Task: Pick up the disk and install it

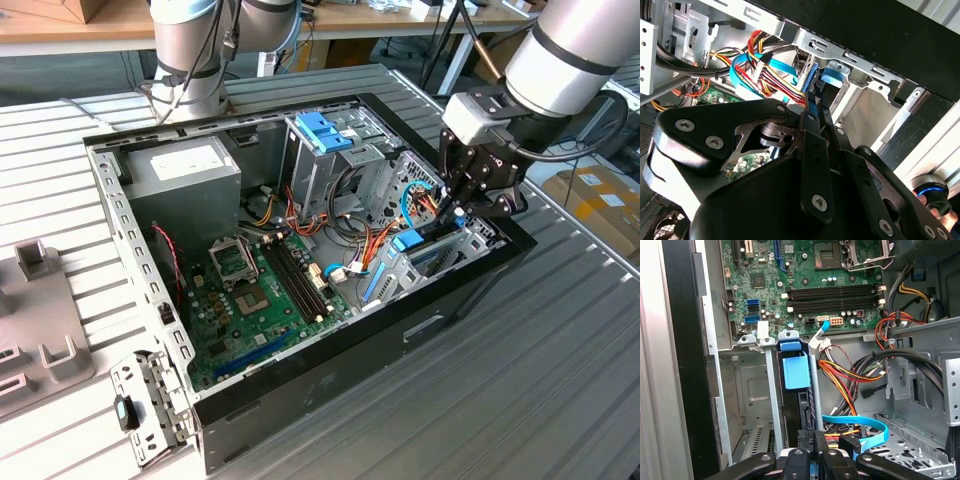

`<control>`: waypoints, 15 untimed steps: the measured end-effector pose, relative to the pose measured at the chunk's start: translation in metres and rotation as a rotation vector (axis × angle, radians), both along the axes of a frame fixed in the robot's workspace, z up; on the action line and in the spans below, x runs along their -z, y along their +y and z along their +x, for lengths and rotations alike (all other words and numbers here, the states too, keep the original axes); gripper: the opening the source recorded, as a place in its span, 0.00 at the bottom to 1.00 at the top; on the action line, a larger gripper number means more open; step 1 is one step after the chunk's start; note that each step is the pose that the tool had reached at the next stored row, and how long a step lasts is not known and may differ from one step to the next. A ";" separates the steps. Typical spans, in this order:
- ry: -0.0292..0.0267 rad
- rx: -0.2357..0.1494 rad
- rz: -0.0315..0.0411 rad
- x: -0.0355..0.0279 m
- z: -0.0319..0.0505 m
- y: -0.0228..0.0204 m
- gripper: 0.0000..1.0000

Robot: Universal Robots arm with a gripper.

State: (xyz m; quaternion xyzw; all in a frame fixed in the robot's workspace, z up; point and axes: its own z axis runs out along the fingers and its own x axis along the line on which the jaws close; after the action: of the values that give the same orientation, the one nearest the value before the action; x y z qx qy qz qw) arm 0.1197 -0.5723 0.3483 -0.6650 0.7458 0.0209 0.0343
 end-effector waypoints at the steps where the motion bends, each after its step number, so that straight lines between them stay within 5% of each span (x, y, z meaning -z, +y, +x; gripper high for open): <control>1: 0.0000 0.000 -0.0001 0.0000 0.0000 0.0000 0.16; 5: 0.0000 -0.009 -0.0001 0.0008 0.0000 -0.0001 0.16; 8: 0.0000 -0.057 -0.0001 0.0021 0.0000 -0.0001 0.16; 15: 0.0000 -0.060 -0.0005 0.0058 0.0000 -0.0001 0.16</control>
State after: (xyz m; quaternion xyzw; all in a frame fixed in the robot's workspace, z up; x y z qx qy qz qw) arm 0.1197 -0.5724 0.3425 -0.6870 0.7256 0.0218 0.0334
